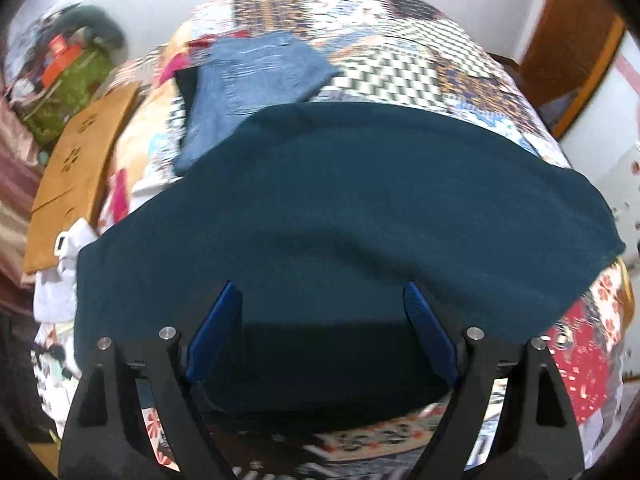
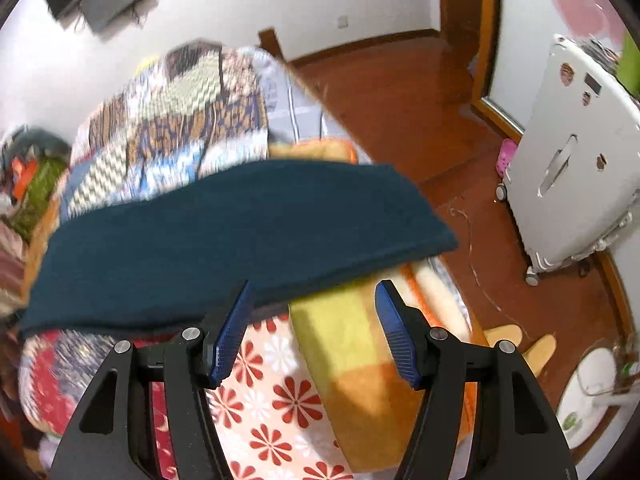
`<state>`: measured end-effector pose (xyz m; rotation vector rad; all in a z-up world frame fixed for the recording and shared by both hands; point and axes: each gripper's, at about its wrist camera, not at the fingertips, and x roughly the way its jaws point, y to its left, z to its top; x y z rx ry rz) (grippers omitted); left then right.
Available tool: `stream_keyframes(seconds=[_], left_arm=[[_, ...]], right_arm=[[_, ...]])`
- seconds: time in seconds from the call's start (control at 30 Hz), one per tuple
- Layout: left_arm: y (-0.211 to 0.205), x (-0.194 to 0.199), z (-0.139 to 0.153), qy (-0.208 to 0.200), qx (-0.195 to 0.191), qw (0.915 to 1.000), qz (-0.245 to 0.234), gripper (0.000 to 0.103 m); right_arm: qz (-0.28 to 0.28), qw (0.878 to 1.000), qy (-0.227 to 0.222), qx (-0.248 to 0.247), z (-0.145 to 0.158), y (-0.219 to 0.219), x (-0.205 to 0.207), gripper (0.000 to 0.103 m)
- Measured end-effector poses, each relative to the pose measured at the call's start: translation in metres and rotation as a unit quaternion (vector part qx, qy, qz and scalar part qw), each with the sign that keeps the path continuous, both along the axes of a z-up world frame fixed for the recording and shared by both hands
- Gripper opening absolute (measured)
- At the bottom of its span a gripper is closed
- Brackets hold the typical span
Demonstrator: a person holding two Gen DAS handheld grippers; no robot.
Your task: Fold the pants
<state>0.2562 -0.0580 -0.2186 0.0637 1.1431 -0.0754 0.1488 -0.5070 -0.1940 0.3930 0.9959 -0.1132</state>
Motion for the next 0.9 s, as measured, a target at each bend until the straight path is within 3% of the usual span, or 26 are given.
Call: stream_keyframes(seconds=[0.07, 0.23, 0.3, 0.43, 0.67, 0.83, 0.9], left_arm=[[-0.015, 0.004, 0.001, 0.001, 0.008, 0.9998, -0.019, 0.086], [-0.051, 0.018, 0.002, -0.004, 0.07, 0.9956, -0.062, 0.086], [-0.061, 0.024, 0.003, -0.001, 0.079, 0.9938, -0.079, 0.086], [-0.084, 0.033, -0.003, 0.041, 0.03, 0.9909, -0.125, 0.086], [-0.128, 0.049, -0.015, 0.039, 0.042, 0.9861, -0.156, 0.092], [-0.14, 0.061, -0.022, 0.039, 0.048, 0.9855, -0.158, 0.098], [-0.144, 0.062, -0.023, 0.039, 0.047, 0.9859, -0.156, 0.098]], right_arm=[[-0.022, 0.999, -0.011, 0.021, -0.002, -0.004, -0.004, 0.062], [-0.081, 0.995, -0.019, 0.048, -0.021, -0.011, -0.012, 0.064], [-0.107, 0.991, -0.017, 0.082, -0.033, -0.021, -0.013, 0.064], [-0.145, 0.98, -0.014, 0.135, -0.052, -0.038, -0.011, 0.064], [-0.151, 0.977, -0.004, 0.153, -0.072, -0.05, 0.009, 0.063], [-0.155, 0.972, -0.012, 0.178, -0.087, -0.062, 0.021, 0.055], [-0.16, 0.97, -0.016, 0.182, -0.09, -0.067, 0.025, 0.045]])
